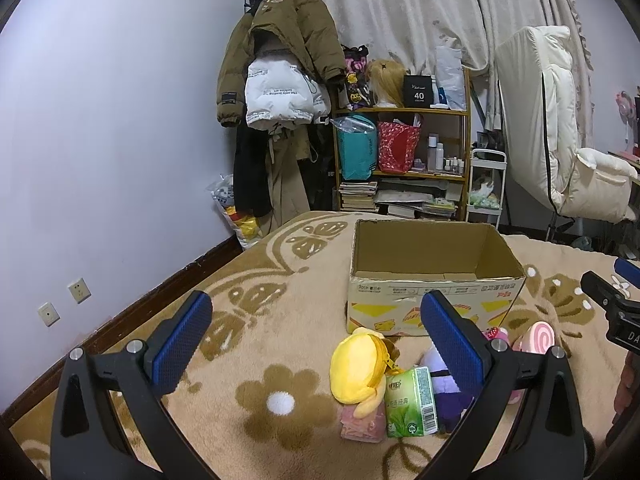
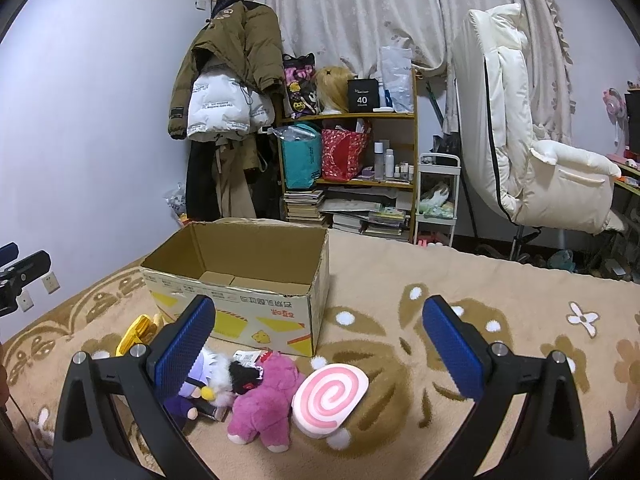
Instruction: Organize soft objects
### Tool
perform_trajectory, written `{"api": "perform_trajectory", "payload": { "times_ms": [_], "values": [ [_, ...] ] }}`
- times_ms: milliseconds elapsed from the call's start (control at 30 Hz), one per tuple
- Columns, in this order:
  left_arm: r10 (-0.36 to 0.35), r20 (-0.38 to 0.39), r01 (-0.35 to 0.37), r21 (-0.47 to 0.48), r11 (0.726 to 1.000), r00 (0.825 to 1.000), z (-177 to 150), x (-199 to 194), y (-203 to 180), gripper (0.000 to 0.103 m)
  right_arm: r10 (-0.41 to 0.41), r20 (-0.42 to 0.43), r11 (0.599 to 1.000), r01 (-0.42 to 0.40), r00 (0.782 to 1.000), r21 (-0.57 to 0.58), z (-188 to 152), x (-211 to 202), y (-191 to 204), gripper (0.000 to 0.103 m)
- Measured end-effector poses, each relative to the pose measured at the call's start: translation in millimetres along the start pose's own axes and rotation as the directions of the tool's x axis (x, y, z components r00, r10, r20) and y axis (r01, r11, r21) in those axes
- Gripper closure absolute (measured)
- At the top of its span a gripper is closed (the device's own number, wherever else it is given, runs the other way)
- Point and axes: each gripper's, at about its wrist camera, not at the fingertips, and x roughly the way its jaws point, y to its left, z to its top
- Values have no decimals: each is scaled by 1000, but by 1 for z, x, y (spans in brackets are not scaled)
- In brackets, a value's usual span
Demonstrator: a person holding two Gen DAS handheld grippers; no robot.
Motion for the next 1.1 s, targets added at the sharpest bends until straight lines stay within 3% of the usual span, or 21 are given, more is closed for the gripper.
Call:
{"api": "perform_trajectory", "payload": {
  "times_ms": [1100],
  "values": [
    [9,-9,-9,12,1000,1000,2,1,-1,0,-2,-2,1000,2,1000,0,-2,1,-2,0]
  ]
}}
